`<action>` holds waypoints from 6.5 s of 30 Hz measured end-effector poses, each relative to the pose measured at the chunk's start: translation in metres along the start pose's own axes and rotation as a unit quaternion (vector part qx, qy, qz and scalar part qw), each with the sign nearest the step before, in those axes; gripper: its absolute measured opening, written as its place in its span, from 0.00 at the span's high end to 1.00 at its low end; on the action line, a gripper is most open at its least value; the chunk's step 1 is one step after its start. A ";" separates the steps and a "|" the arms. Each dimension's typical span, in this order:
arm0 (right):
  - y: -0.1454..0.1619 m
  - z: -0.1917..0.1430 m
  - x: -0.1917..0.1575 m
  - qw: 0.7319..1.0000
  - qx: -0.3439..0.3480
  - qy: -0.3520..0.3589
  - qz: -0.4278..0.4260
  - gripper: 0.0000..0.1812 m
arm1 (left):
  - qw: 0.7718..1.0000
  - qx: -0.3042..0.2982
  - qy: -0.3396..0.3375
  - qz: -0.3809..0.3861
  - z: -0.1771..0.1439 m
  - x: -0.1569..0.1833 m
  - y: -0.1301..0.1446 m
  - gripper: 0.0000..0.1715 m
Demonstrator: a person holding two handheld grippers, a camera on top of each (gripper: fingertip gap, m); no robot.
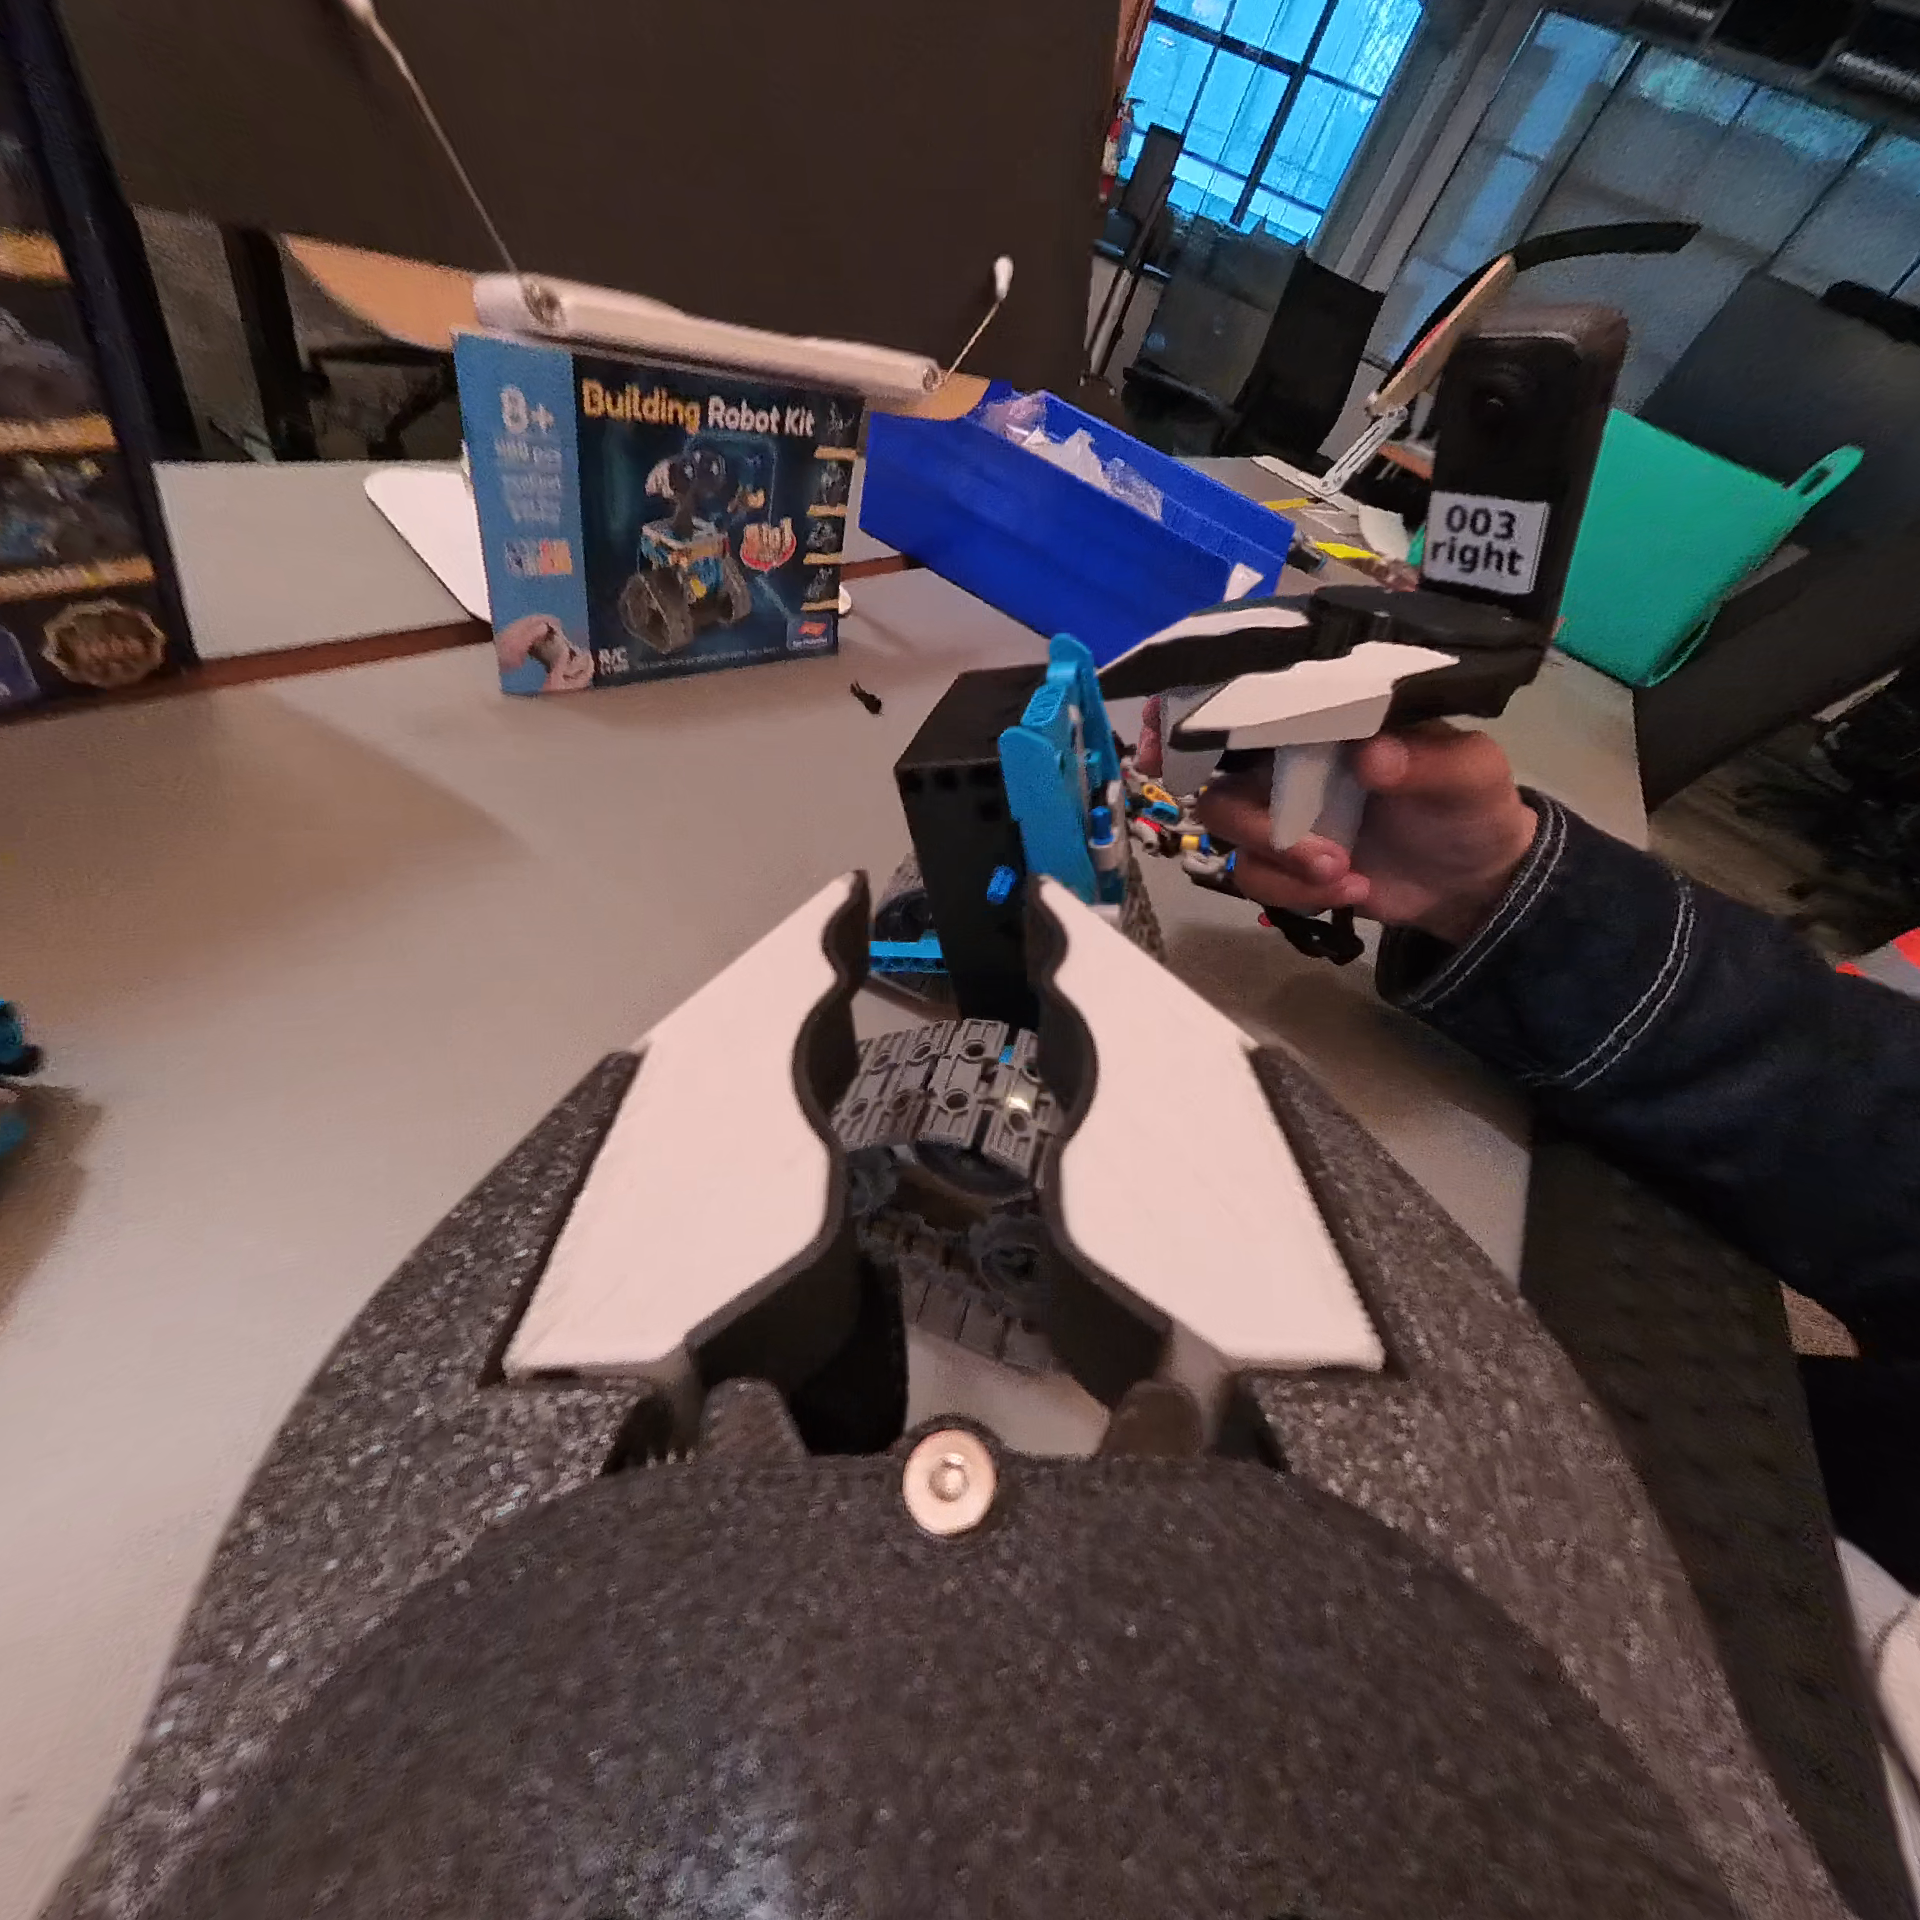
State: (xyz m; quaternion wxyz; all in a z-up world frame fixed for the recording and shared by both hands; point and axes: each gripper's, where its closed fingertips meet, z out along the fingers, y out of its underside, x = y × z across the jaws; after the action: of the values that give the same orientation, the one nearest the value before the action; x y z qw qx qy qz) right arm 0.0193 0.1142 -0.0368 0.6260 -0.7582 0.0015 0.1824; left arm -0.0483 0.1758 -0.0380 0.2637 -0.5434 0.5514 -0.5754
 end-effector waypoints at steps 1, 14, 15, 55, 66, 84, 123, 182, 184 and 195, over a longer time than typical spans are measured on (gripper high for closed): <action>0.003 -0.002 0.002 1.000 0.004 -0.001 0.009 0.84 | 1.000 -0.009 0.016 -0.006 0.005 0.004 0.003 0.86; 0.018 0.020 -0.012 0.996 -0.050 0.049 -0.063 0.59 | 0.998 -0.036 0.028 0.038 0.020 0.012 0.009 0.95; 0.021 0.023 -0.014 0.993 -0.057 0.063 -0.077 0.58 | 0.998 -0.035 0.030 0.036 0.020 0.012 0.008 0.95; 0.054 0.029 -0.077 0.974 -0.121 -0.132 -0.142 0.51 | 0.971 -0.004 0.220 0.091 -0.014 0.079 0.022 0.50; 0.033 -0.048 -0.107 0.958 -0.047 -0.113 0.258 0.83 | 0.974 -0.030 0.181 0.132 0.019 0.076 0.028 0.62; 0.057 -0.041 -0.087 0.948 -0.282 0.123 0.086 0.86 | 0.981 -0.020 0.069 0.179 0.033 0.096 0.031 0.64; 0.063 -0.089 -0.099 0.846 -0.405 -0.125 0.324 0.99 | 0.988 -0.030 0.019 0.152 0.013 0.037 0.018 0.64; 0.033 -0.010 -0.086 0.964 -0.071 -0.245 0.081 0.83 | 0.932 -0.101 0.347 0.008 -0.008 0.092 0.042 0.73; 0.044 -0.004 -0.079 0.974 -0.091 -0.200 0.052 0.81 | 0.932 -0.099 0.348 0.007 -0.008 0.092 0.042 0.73; 0.048 -0.002 -0.098 0.941 -0.099 -0.291 0.143 0.88 | 0.927 -0.094 0.362 0.011 -0.011 0.096 0.044 0.73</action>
State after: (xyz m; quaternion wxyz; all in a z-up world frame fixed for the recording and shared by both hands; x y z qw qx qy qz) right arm -0.0829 0.0793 -0.0543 0.4883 -0.7222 -0.0903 0.4815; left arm -0.0968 0.0816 -0.0439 -0.0001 -0.3146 0.6668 -0.6756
